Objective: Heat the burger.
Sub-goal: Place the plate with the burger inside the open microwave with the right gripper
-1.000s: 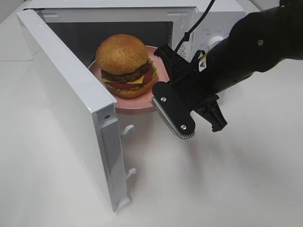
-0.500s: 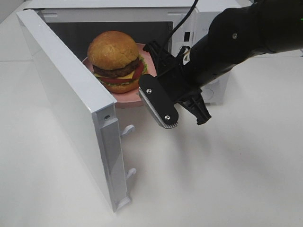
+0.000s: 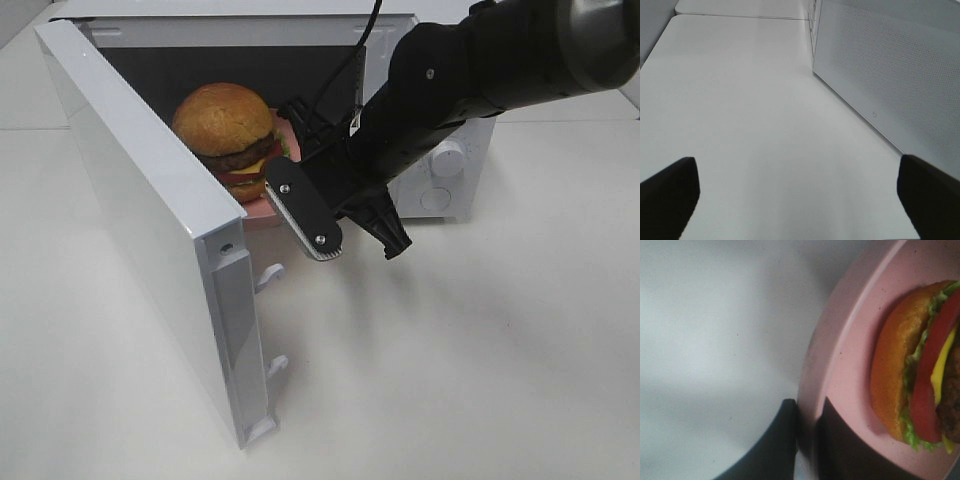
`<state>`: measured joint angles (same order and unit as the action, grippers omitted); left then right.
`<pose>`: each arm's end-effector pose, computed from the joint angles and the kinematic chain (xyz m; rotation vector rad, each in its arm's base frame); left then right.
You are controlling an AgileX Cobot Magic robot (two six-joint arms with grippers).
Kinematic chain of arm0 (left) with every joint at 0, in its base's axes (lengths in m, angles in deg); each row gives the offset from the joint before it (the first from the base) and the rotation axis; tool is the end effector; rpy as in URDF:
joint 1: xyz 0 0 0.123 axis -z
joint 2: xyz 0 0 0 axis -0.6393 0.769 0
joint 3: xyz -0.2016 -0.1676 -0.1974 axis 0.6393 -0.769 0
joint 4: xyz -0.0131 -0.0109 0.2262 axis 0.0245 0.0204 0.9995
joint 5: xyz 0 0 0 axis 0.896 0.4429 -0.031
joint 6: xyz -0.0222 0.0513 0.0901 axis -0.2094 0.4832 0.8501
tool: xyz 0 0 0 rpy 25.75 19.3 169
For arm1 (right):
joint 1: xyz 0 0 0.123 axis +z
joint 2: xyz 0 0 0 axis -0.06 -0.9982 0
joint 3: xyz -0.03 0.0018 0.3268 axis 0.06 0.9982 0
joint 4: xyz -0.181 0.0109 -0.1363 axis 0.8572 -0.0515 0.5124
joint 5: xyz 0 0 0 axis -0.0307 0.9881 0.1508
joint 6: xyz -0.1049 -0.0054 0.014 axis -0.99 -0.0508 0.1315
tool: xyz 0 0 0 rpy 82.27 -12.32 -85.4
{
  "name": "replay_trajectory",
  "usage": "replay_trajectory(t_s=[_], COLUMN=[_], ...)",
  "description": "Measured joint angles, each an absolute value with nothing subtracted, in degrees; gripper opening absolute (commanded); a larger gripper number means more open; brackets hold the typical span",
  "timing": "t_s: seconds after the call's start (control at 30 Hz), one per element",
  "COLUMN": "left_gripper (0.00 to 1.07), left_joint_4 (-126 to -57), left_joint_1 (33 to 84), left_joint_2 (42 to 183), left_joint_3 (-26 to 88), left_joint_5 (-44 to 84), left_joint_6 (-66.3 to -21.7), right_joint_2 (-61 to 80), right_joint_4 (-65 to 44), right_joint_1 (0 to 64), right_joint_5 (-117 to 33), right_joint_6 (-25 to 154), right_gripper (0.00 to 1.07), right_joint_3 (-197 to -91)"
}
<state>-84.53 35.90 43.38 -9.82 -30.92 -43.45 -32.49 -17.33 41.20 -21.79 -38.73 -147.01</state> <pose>-0.0605 -0.0171 0.2609 0.0186 2.0394 -0.0774 0.3258 0.2573 0.2234 -2.3610 0.8793 -0.4180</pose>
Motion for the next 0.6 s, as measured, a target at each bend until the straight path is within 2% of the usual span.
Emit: replay_trajectory(t_s=[0.6], left_gripper=[1.02], left_joint_4=[-84.5], left_joint_1=[35.9], left_joint_2=[43.4], left_joint_3=[-9.8], left_joint_5=[-30.9], left_joint_6=[-43.4], right_joint_2=[-39.6], right_joint_4=[-15.7], right_joint_1=[39.3], right_joint_5=[-20.9], right_joint_6=[-36.1], right_gripper=[0.05], right_joint_3=[-158.9])
